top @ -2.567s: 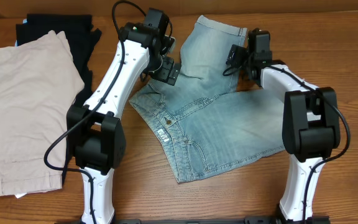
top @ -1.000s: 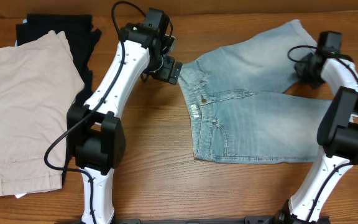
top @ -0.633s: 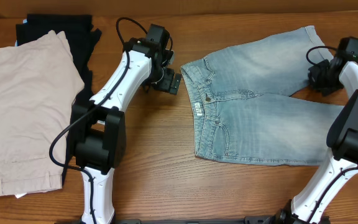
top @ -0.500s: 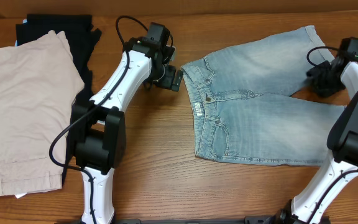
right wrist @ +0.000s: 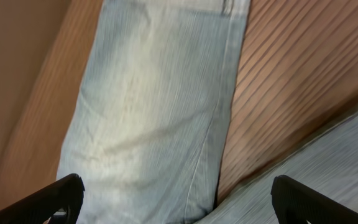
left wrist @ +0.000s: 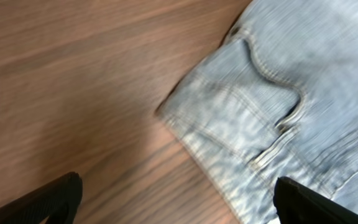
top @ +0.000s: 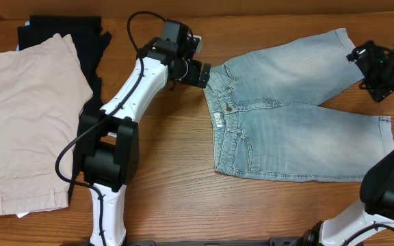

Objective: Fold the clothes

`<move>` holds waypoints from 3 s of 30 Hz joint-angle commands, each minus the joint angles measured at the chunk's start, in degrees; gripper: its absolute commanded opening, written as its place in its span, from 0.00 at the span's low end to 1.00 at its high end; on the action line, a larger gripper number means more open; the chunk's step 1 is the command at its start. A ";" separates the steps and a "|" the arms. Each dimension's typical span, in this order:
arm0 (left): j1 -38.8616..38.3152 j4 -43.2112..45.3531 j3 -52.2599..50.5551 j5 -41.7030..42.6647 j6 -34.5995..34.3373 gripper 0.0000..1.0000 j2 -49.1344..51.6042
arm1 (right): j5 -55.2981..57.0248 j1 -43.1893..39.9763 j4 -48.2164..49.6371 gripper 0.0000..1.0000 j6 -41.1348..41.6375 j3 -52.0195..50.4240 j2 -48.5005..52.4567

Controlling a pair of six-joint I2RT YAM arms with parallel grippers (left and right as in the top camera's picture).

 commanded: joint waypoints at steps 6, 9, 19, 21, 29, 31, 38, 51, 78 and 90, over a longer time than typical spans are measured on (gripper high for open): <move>-2.84 3.13 -1.31 2.23 2.29 1.00 3.04 | -1.40 2.51 -1.33 1.00 -1.01 0.07 0.28; -2.71 3.69 -1.31 1.53 2.34 1.00 5.11 | -1.38 2.54 -2.05 1.00 -1.03 0.07 0.28; -2.12 6.75 -1.31 1.66 3.80 1.00 6.95 | -1.36 2.60 -2.29 1.00 -2.43 0.07 0.28; -2.14 7.45 -1.31 2.08 3.78 1.00 8.09 | -1.33 2.60 -2.49 1.00 -2.75 0.07 0.28; -2.08 7.61 -1.31 1.92 3.80 0.85 9.51 | -1.33 2.60 -2.47 1.00 -3.63 0.07 0.28; -2.08 8.13 -1.31 1.77 4.22 0.79 9.57 | -1.38 2.60 -2.49 1.00 -3.63 0.07 0.28; -2.08 9.99 -1.31 1.70 5.31 0.18 10.49 | -1.36 2.62 -3.17 1.00 -3.91 0.07 0.28; 4.39 4.20 3.02 -11.19 8.85 0.06 10.47 | -0.92 5.77 -3.91 1.00 -4.22 -2.34 0.31; 4.83 -45.29 48.02 -14.91 -4.17 1.00 10.23 | 1.18 9.07 -14.62 0.87 -4.17 -4.02 -16.35; 0.83 -58.16 51.10 -11.13 -8.20 1.00 7.72 | 3.15 9.07 -26.36 0.96 -3.63 -4.04 -38.62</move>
